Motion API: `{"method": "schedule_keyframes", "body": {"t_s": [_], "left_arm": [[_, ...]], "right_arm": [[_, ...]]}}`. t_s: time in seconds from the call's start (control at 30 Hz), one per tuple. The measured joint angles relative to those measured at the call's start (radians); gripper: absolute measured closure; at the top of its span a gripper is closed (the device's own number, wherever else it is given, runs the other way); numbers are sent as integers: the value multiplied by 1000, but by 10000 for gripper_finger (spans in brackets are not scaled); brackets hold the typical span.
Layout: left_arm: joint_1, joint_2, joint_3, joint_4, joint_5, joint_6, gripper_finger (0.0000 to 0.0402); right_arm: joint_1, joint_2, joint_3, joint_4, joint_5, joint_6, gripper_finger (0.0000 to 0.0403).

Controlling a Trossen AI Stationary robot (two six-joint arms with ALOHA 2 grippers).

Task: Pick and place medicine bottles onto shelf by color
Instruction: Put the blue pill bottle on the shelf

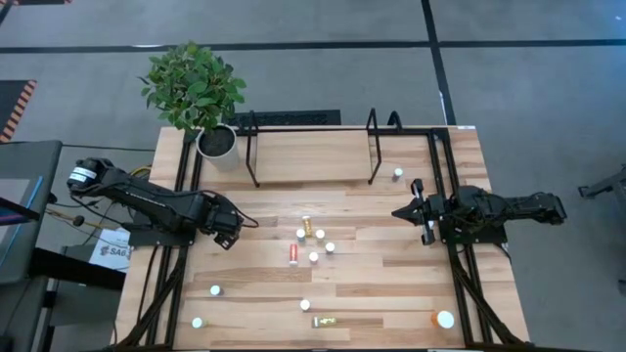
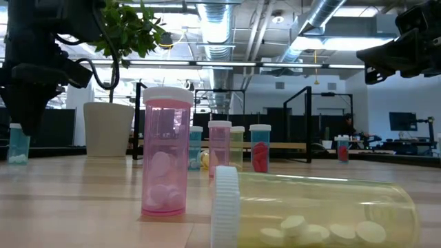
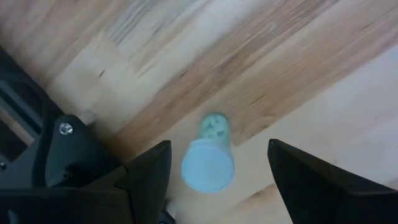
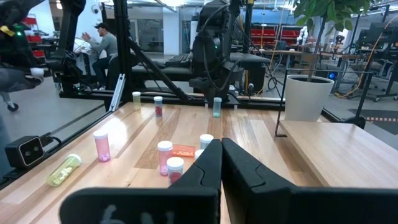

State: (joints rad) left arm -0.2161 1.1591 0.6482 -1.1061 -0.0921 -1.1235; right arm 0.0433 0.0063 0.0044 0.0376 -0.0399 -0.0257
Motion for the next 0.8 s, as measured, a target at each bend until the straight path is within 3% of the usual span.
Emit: {"method": "schedule_keyframes", "body": {"t_s": [0.33,0.8], "left_arm": [[0,0,-59,74,-1,-43,161],[0,0,-59,72,-1,-121,300]], "right_arm": [[0,0,0,0,0,0,377],[0,0,0,0,0,0,377]]}}
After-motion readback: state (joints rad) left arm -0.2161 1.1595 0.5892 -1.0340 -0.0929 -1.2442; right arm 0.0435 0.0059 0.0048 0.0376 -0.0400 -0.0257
